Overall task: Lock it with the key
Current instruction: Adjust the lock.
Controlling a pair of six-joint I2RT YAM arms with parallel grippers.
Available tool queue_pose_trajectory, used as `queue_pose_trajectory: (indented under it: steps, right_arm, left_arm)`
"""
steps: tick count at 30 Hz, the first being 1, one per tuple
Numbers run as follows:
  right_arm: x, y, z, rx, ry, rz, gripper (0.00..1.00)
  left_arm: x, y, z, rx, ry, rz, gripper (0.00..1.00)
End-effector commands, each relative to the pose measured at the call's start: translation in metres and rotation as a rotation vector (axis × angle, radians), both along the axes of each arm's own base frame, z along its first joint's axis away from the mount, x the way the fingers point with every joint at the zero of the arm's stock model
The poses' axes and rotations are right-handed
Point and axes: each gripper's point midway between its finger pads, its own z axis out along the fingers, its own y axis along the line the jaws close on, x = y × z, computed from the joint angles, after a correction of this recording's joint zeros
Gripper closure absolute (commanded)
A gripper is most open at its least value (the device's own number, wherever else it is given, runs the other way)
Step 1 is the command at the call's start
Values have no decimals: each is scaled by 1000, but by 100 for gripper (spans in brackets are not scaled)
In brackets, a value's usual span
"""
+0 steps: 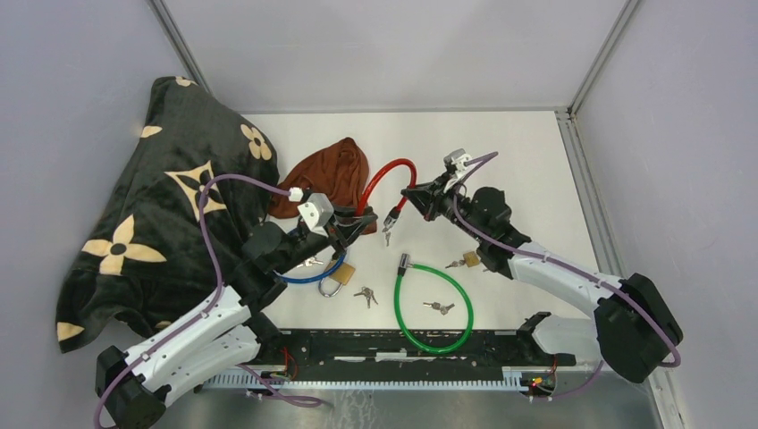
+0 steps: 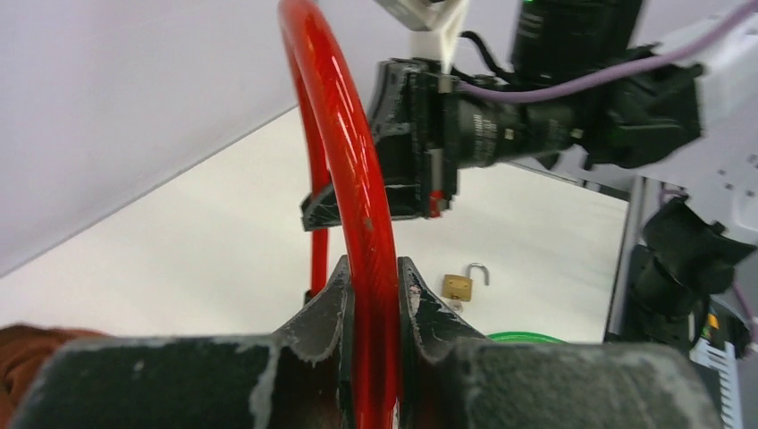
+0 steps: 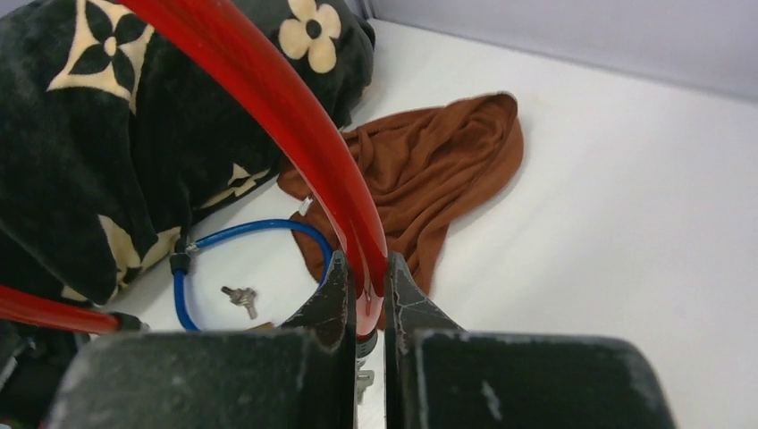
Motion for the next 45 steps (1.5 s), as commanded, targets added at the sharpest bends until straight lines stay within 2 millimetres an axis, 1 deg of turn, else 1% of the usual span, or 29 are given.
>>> queue_pose_trajectory:
  steps: [1, 3, 5, 7, 10, 13, 16, 17, 19, 21, 23, 25, 28, 29, 31, 32, 33, 36, 39, 42, 45]
  right_arm:
    - [2, 1, 14, 189, 139, -237, 100]
    - [-4, 10, 14, 199, 148, -237, 100]
    - [-6, 18, 17, 174, 121, -214, 100]
    - [-9, 32, 26, 126, 39, -128, 100]
    - [-22, 59, 41, 55, -121, 59, 100]
    - [-24, 81, 48, -20, -215, 178, 100]
    - [-21, 90, 54, -54, -275, 233, 100]
    - [-19, 89, 55, -58, -291, 236, 100]
    - [-16, 83, 55, -58, -325, 249, 100]
    - [-11, 72, 53, -55, -355, 260, 100]
    - [-11, 65, 53, -44, -377, 287, 100]
    - [-11, 61, 52, -46, -393, 322, 100]
    - [-15, 60, 52, -62, -424, 369, 100]
    - [-16, 60, 52, -70, -435, 382, 100]
    - [-15, 57, 51, -101, -466, 386, 100]
    - [-15, 55, 51, -113, -472, 382, 100]
    - [-14, 53, 51, -122, -484, 377, 100]
    - [-8, 44, 51, -152, -499, 348, 100]
    - [0, 39, 50, -189, -512, 321, 100]
    - [9, 36, 49, -208, -515, 298, 100]
    - [19, 35, 49, -237, -523, 287, 100]
  left_arm:
    - [26, 19, 18, -168, 16, 174, 98]
    - [22, 15, 8, -162, 44, 145, 98]
    - [18, 12, -3, -147, 76, 120, 98]
    - [6, 6, -18, -102, 74, 53, 98]
    - [-13, -1, -35, -42, 63, -54, 95]
    - [-29, -8, -41, 4, 18, -153, 87]
    - [-43, -12, -45, 68, -60, -241, 73]
    - [-45, -12, -46, 93, -85, -255, 67]
    - [-46, -12, -49, 148, -117, -265, 62]
    - [-45, -7, -57, 235, -159, -261, 58]
    - [-44, -3, -63, 303, -202, -258, 51]
    - [-48, 0, -64, 357, -254, -276, 43]
    - [-58, 5, -65, 435, -345, -337, 33]
    - [-62, 7, -68, 471, -380, -361, 27]
    - [-66, 12, -67, 516, -427, -380, 15]
    - [-68, 16, -69, 547, -449, -389, 6]
    - [-71, 20, -73, 584, -476, -406, 1]
    - [-86, 34, -79, 676, -555, -474, 0]
    - [-99, 44, -77, 702, -590, -510, 0]
    - [-100, 49, -69, 712, -632, -491, 0]
    - [-96, 53, -63, 730, -650, -450, 0]
